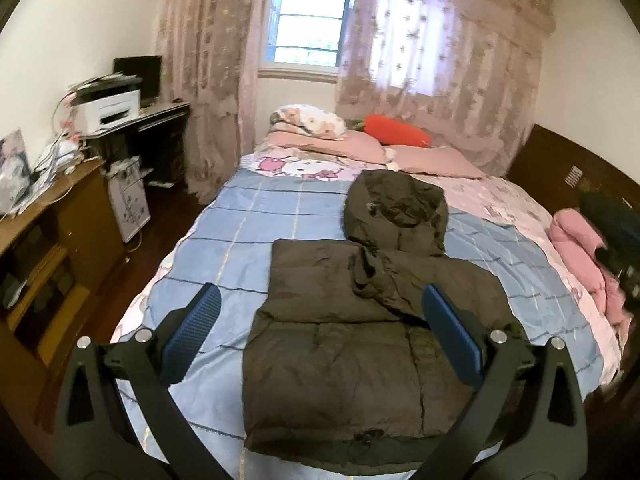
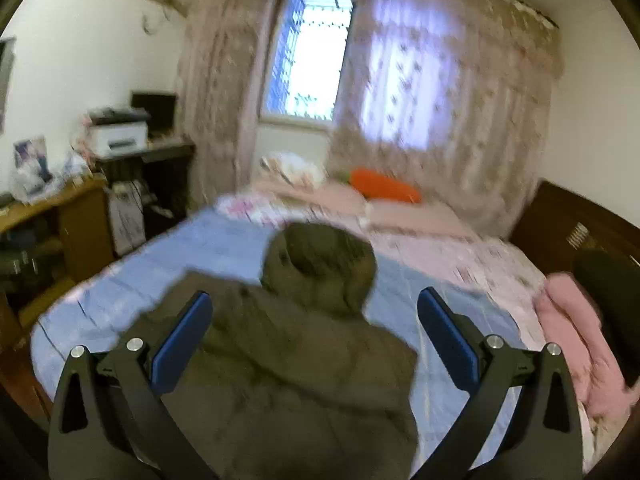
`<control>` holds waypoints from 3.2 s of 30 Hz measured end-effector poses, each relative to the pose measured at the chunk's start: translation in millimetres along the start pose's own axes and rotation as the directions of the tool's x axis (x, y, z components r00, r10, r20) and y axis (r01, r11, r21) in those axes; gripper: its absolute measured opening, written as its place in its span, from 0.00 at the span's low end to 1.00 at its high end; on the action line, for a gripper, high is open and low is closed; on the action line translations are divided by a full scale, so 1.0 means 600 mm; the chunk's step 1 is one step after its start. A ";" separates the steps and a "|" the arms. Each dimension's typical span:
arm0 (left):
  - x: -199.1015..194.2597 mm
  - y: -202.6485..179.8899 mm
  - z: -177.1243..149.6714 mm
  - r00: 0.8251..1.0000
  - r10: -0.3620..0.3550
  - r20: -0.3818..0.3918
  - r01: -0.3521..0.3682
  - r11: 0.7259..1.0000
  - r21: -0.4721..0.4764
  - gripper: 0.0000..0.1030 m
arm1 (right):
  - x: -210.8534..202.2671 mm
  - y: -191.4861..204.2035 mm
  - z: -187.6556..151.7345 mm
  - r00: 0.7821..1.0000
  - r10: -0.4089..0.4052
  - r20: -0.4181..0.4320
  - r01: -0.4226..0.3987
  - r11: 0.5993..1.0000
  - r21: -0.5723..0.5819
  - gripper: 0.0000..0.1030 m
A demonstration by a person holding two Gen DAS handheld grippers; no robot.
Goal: Fold large clothes
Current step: 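Release the sleeve onto the jacket and withdraw the right gripper, then move both grippers toward the jacket hem, then grasp the olive jacket hem with both grippers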
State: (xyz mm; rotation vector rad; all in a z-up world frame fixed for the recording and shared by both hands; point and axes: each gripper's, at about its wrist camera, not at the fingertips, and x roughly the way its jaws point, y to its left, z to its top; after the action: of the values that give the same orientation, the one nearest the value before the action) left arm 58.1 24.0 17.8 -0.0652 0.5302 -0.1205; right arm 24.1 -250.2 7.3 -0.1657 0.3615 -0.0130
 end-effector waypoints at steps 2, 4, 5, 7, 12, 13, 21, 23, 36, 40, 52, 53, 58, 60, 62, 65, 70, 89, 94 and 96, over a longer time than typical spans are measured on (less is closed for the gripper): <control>0.008 -0.014 -0.006 1.000 -0.020 -0.015 0.020 1.000 0.018 0.98 | 0.007 -0.013 -0.024 1.000 -0.019 -0.018 0.020 0.999 0.051 0.99; 0.015 -0.024 -0.011 1.000 -0.013 -0.028 0.014 0.999 0.034 0.98 | 0.024 -0.031 -0.037 0.994 -0.022 -0.103 0.035 0.991 0.131 0.99; 0.021 -0.031 -0.014 0.999 -0.007 -0.036 0.009 0.999 0.041 0.98 | 0.028 -0.039 -0.041 0.993 -0.018 -0.120 0.038 0.986 0.163 0.99; 0.026 -0.042 -0.018 0.999 0.000 -0.038 0.002 0.999 0.053 0.98 | 0.018 -0.042 -0.048 0.993 -0.025 -0.114 0.045 0.982 0.181 0.99; 0.033 -0.063 -0.022 0.999 0.014 -0.044 -0.012 0.998 0.055 0.98 | 0.011 -0.047 -0.062 0.992 -0.034 -0.119 0.055 0.982 0.180 0.99; 0.034 -0.068 -0.023 0.999 0.013 -0.047 -0.011 0.998 0.058 0.98 | 0.011 -0.052 -0.065 0.992 -0.036 -0.124 0.058 0.981 0.186 0.99; 0.033 -0.094 -0.030 0.999 0.029 -0.020 -0.026 0.991 0.133 0.98 | 0.007 -0.078 -0.080 0.989 -0.043 -0.141 0.072 0.975 0.209 0.99; 0.037 -0.088 -0.028 0.999 0.017 -0.042 -0.013 0.994 0.107 0.98 | 0.007 -0.083 -0.081 0.988 -0.048 -0.144 0.078 0.973 0.217 0.99; 0.069 -0.080 -0.019 0.996 0.021 -0.082 -0.009 0.989 0.149 0.98 | 0.042 -0.063 -0.070 0.984 -0.043 -0.170 0.066 0.989 0.130 0.99; 0.126 -0.078 0.023 0.991 0.023 -0.131 0.000 0.985 0.175 0.98 | 0.069 -0.080 -0.030 0.987 -0.005 -0.159 0.025 0.992 0.125 0.99; 0.405 -0.121 0.230 0.954 -0.013 -0.298 0.066 0.984 0.168 0.98 | 0.341 -0.186 0.110 0.953 0.100 -0.286 -0.021 0.964 0.266 0.99; 0.427 -0.127 0.240 0.951 -0.020 -0.308 0.071 0.985 0.157 0.98 | 0.378 -0.190 0.117 0.943 0.115 -0.312 -0.028 0.963 0.270 0.99; 0.572 -0.142 0.300 0.927 -0.047 -0.373 0.081 0.994 0.076 0.98 | 0.527 -0.212 0.141 0.926 0.077 -0.370 0.040 0.954 0.298 0.99; 0.636 -0.150 0.314 0.922 -0.014 -0.388 0.054 0.994 0.092 0.98 | 0.590 -0.220 0.141 0.911 0.099 -0.401 0.039 0.946 0.323 0.99; 0.702 -0.161 0.322 0.913 0.017 -0.407 0.037 0.991 0.125 0.98 | 0.651 -0.223 0.141 0.898 0.094 -0.429 0.055 0.945 0.322 0.99; 0.774 -0.172 0.325 0.906 0.051 -0.421 0.016 0.988 0.155 0.98 | 0.724 -0.225 0.134 0.883 0.086 -0.462 0.068 0.950 0.305 0.99; 0.863 -0.176 0.324 0.897 0.074 -0.436 -0.012 0.990 0.144 0.98 | 0.818 -0.231 0.108 0.857 0.104 -0.504 0.090 0.934 0.346 0.99; 1.080 -0.231 0.266 0.882 0.201 -0.426 -0.065 0.948 0.311 0.62 | 1.025 -0.202 0.033 0.788 0.063 -0.613 0.131 0.955 0.267 0.33; 1.095 -0.220 0.243 0.834 0.191 -0.518 -0.013 0.945 0.326 0.10 | 1.020 -0.212 0.025 0.790 0.114 -0.602 0.087 0.952 0.293 0.08; 1.086 -0.214 0.245 0.834 0.190 -0.517 -0.018 0.948 0.319 0.09 | 1.003 -0.217 0.030 0.810 0.107 -0.576 0.095 0.946 0.309 0.07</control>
State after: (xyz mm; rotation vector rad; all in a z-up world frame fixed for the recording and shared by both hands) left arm 678.0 -184.4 -169.8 0.3113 1.0810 -0.1106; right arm 595.5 -401.2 -165.7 0.1797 0.9794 -0.1207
